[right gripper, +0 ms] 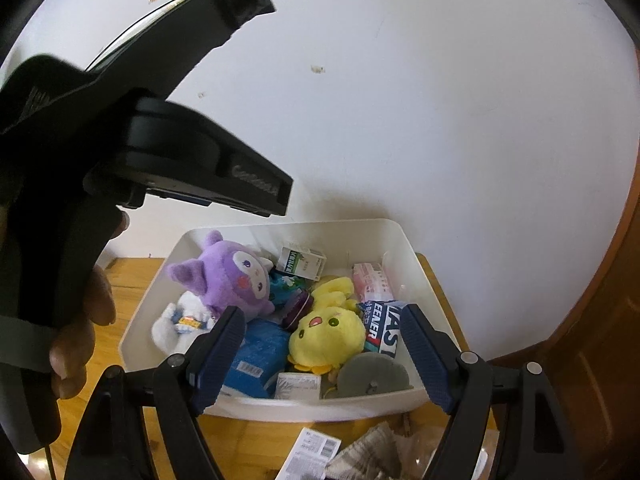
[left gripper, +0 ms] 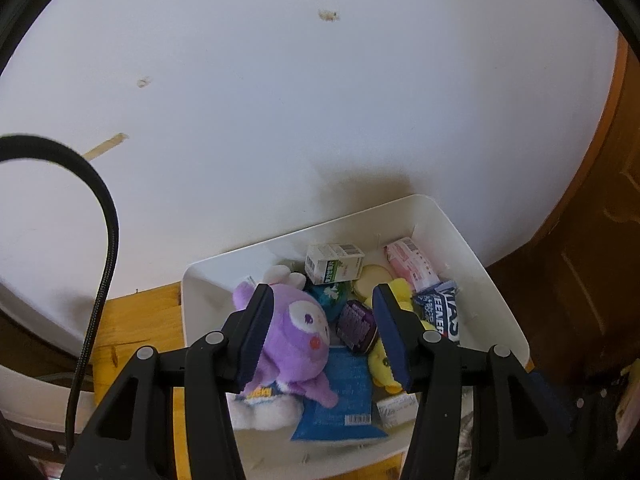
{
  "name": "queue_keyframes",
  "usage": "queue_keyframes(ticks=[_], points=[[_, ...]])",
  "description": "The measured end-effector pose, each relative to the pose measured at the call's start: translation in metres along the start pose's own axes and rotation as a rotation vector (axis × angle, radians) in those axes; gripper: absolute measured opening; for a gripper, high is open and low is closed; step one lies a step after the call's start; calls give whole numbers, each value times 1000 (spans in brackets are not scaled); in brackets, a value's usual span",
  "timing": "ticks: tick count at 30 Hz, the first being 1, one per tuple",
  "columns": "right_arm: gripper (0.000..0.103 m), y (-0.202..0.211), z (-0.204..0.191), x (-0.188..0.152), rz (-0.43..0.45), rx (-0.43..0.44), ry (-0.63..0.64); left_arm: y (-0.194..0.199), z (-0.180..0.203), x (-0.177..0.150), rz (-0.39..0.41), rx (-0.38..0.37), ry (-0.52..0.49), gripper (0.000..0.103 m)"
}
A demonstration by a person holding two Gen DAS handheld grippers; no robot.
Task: Organize objects
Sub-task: 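Withdraw both tools and move toward the plaid cloth and water bottle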
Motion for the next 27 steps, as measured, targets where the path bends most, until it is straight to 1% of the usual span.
queue_keyframes(ticks=[5, 9, 13, 19, 25, 27], points=[[81, 31, -1, 2, 27, 6, -8, 23, 0, -7, 21, 5, 1, 56], [81, 65, -3, 5, 46, 12, -9, 53, 2, -13, 50, 2, -7, 56], [81, 91, -4, -2, 64, 27, -24, 75, 8, -25, 74, -9, -18, 56], [81, 136, -4, -17, 87, 52, -51, 112, 20, -52, 95, -56, -26, 56], [81, 178, -4, -34, 115, 63, -55, 134, 29, -81, 93, -105, -23, 56], [81, 188, -3, -39, 122, 62, -52, 142, 31, -87, 99, -109, -24, 56]])
Point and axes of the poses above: each gripper's, at about its wrist camera, not at the fingertips, and y roughly against the way its jaws point, z to its right, x to its top, the point moved 9 cm from there along -y, roughly the way its jaws point, and after that the axes turned 4 degrees about -x, right-handed, at the moved point
